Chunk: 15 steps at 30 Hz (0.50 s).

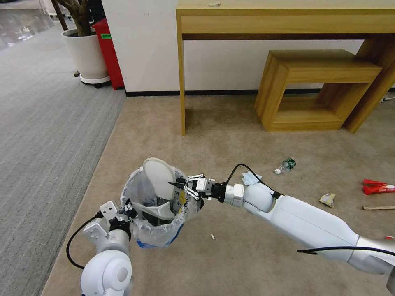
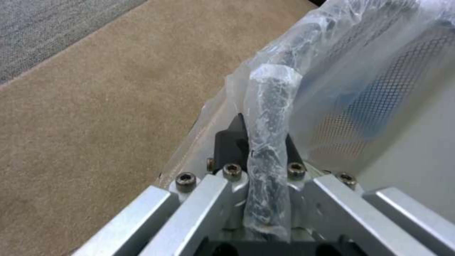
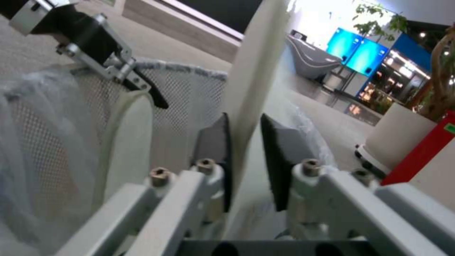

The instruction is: Pick up the trash bin and place the garbage on the floor into it.

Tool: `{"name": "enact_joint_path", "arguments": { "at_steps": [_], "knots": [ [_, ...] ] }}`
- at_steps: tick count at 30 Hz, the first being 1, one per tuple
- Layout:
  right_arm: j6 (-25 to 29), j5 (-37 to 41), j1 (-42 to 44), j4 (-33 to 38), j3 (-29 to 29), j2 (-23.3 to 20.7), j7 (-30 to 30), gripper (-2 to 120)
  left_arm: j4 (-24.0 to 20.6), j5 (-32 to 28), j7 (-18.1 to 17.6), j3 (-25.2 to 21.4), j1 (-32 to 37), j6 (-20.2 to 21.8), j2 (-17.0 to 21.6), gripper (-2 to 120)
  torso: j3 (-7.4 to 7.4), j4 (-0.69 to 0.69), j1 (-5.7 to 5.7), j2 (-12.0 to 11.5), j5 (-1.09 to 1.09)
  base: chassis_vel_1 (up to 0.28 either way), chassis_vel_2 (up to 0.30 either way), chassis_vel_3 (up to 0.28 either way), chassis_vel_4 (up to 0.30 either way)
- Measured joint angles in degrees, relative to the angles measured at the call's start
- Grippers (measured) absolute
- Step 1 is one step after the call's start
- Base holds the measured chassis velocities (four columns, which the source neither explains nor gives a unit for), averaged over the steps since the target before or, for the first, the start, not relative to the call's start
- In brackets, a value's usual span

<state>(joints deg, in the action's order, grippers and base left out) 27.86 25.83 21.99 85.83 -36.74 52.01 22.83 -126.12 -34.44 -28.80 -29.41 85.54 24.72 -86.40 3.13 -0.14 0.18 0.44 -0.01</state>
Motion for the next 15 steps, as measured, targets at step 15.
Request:
{"name": "enact_joint_path", "arguments": {
  "at_steps": [15],
  "knots": [
    [-0.71,2.06,2.59,2.80,3.55,-0.19,-5.63,72,0.92,0.07,-0.01,0.00,-0.12,-0.03,-0.03,1,0.00,0.00,0.00,0.00,0.01,0.000,0.000,0.000,0.000]
  ]
}}
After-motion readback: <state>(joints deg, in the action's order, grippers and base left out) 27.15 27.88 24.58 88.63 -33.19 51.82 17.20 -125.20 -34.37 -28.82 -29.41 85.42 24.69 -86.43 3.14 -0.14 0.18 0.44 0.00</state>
